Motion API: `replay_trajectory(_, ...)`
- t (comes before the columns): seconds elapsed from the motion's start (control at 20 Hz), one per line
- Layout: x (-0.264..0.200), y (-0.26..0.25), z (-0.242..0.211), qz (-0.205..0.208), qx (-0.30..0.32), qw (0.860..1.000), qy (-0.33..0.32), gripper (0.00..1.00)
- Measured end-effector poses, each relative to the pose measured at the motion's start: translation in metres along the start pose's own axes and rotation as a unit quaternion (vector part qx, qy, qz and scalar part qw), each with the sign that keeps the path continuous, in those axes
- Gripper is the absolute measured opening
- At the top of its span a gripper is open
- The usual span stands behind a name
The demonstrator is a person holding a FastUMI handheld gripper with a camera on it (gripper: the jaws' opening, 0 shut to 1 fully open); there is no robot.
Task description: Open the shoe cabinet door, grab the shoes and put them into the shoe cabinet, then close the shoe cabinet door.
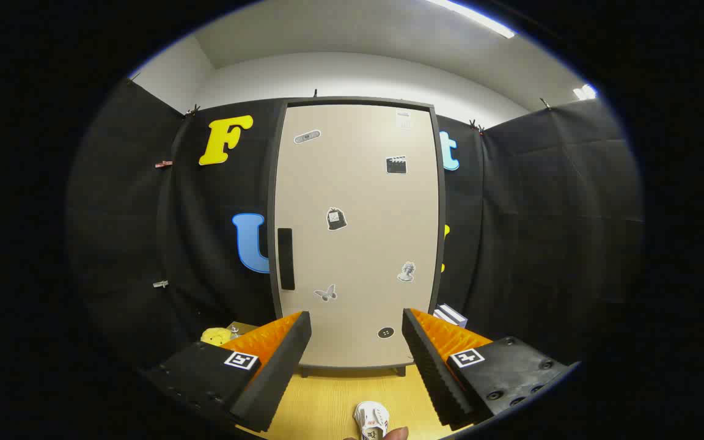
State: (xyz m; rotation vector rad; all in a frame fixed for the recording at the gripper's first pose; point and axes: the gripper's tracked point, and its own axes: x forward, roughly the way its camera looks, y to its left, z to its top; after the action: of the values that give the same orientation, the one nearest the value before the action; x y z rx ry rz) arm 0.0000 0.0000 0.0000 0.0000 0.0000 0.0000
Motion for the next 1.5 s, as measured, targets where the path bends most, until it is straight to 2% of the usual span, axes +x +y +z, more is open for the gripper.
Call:
replay_trajectory(1.15, -0.003, 0.005, -0.007, 0.004, 0.005, 1.0, 0.006, 0.98)
replay_trajectory(1.5, 0.021, 0.047, 0.016, 0.037, 0.017, 0.999, -0.009, 0.98)
